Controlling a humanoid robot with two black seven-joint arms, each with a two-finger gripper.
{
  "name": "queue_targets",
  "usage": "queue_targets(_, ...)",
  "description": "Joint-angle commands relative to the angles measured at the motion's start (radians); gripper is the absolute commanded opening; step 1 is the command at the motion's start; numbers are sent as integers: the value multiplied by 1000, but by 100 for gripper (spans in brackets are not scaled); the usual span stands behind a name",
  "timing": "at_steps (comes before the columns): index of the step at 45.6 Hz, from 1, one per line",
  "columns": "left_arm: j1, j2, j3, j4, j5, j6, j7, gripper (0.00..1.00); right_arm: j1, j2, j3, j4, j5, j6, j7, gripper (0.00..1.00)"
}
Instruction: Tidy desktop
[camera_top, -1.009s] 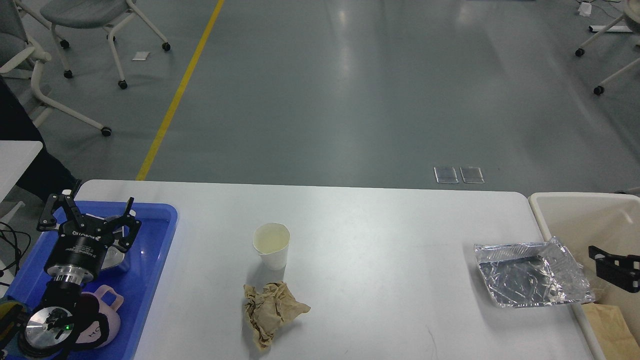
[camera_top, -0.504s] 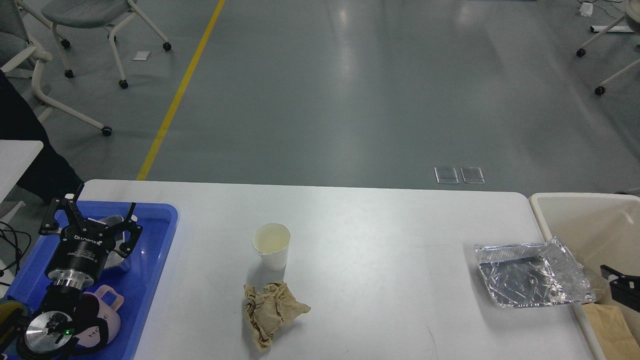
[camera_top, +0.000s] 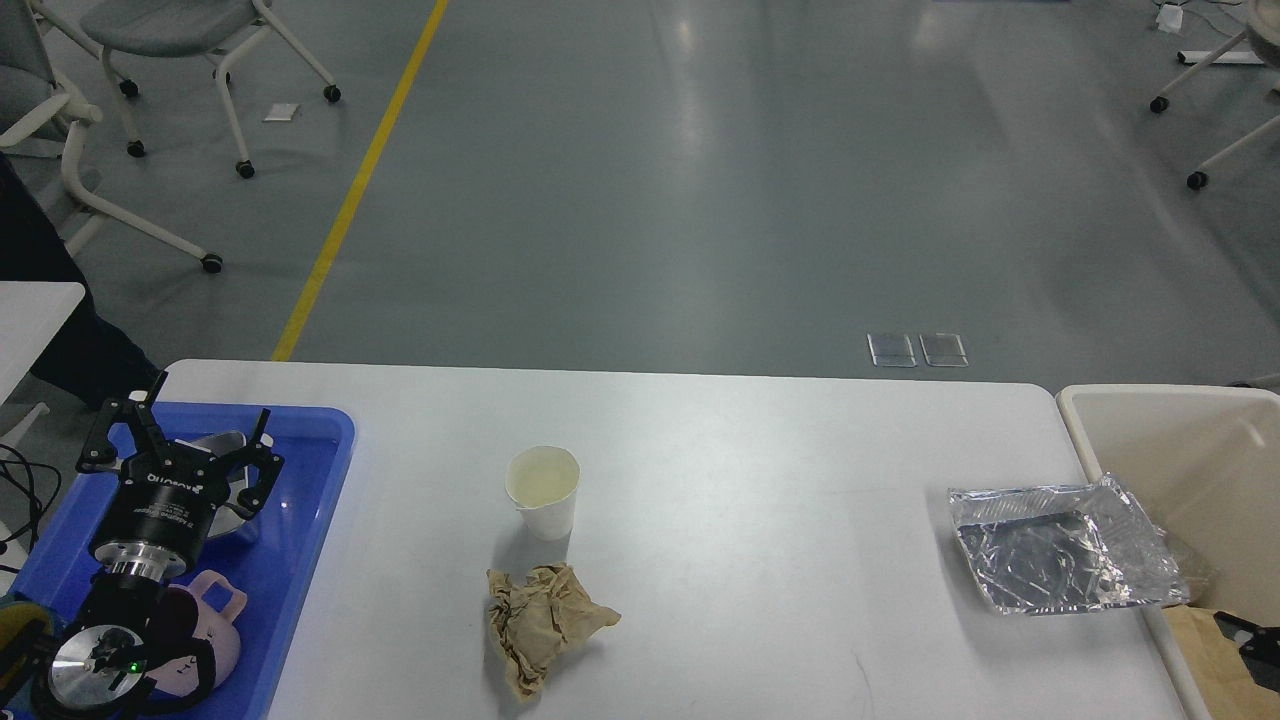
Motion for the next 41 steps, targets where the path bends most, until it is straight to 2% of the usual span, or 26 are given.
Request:
queue_targets(1,2,0,2,0,0,0,0,96,0,-5,-4,18,2,0,2,100)
queue_targets(12,2,-3,9,0,0,5,0,96,0,-33,4,9,26,2,4,100)
queue_targets(18,2,-3,14,0,2,5,2,96,0,-31,7,-77,170,10,5,100)
queue_targets(24,3,-3,15,0,2,3,5,96,0,-34,9,-148,278,16,43,100)
queue_targets(33,3,-9,28,0,3,6,6,96,0,-36,9,-252,502,16,70,100)
queue_targets(41,3,-14,28,0,25,11,6,96,0,-17,-5,-255,516,16,65,100)
